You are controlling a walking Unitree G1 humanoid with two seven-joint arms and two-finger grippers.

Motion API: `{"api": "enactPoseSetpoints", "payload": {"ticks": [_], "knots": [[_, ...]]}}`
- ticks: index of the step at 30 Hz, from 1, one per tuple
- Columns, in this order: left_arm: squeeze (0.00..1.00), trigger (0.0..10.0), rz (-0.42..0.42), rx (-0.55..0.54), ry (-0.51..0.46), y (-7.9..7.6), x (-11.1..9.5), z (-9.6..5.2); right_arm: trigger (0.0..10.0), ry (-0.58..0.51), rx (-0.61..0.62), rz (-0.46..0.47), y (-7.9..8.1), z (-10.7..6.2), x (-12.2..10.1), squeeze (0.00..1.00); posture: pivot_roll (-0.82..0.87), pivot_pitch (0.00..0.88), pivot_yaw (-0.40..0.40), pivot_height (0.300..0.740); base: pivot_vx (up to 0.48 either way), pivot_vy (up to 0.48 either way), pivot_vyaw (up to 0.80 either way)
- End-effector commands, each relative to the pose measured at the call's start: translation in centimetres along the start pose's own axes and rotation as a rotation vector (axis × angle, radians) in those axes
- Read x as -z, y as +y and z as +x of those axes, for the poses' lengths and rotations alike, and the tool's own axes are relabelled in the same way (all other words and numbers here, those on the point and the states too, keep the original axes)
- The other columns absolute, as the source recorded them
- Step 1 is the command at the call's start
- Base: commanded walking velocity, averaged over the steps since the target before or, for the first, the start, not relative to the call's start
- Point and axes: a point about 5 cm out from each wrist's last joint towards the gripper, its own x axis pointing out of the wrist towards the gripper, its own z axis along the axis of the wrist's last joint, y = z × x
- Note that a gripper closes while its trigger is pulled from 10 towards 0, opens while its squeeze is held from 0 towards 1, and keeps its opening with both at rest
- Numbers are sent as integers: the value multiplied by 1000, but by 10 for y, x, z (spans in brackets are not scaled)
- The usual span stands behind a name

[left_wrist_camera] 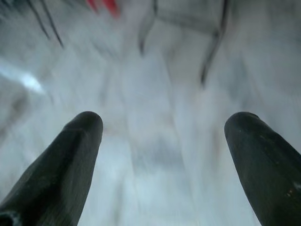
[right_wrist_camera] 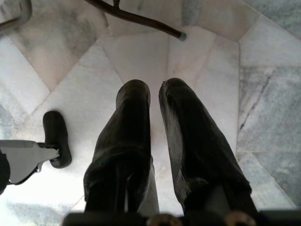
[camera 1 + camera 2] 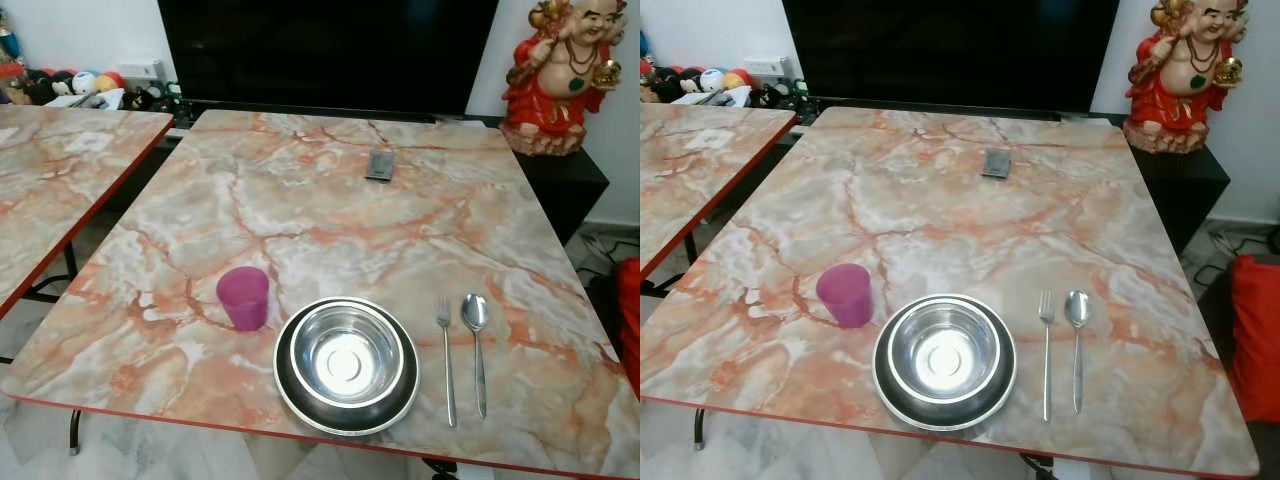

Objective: Setting the table

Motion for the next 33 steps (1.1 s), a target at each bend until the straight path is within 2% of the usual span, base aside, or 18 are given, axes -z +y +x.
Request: {"api": "enactPoseSetpoints", "payload": {"ticks": [1,3,5,7,8,10,11,12,14,18,22,29,33], "knots": [[0,10000,-5,123,86,-13,20,0,10000,12,12,15,-2,-1,5,0,71,73,-12,740,0,0,0],[0,10000,30,248,100,-29,26,1,10000,15,13,11,-2,-1,5,0,70,74,-13,740,0,0,0],[0,10000,26,373,137,-46,32,1,10000,15,13,13,-1,-1,5,0,70,76,-15,740,0,0,0],[0,10000,114,533,122,-71,33,-1,10000,14,15,16,-1,-1,4,0,66,81,-16,740,0,0,0],[0,10000,114,533,122,-71,33,-1,10000,14,15,16,-1,-1,4,0,66,81,-16,740,0,0,0],[0,10000,185,619,111,-90,33,1,10000,14,17,21,0,-1,4,0,62,82,-15,740,0,0,0],[0,10000,185,619,111,-90,33,1,10000,14,17,21,0,-1,4,0,62,82,-15,740,0,0,0],[0,10000,185,645,113,-102,28,6,10000,13,19,26,1,-1,4,0,48,83,-11,740,0,0,0],[0,10000,179,655,112,-110,23,9,10000,12,21,32,1,-1,4,0,45,84,-11,740,0,0,0],[0,10000,240,735,88,-134,13,9,10000,13,28,37,2,0,4,0,44,85,-9,740,0,0,0],[0,10000,244,765,84,-156,4,8,10000,13,42,51,2,0,5,0,17,88,2,740,0,0,0],[0,10000,255,785,94,-173,-2,5,10000,17,54,56,3,0,6,0,0,95,8,740,0,0,0],[0,10000,210,756,128,-176,-3,6,10000,22,52,44,4,0,6,0,-7,100,14,740,0,0,0]]}}
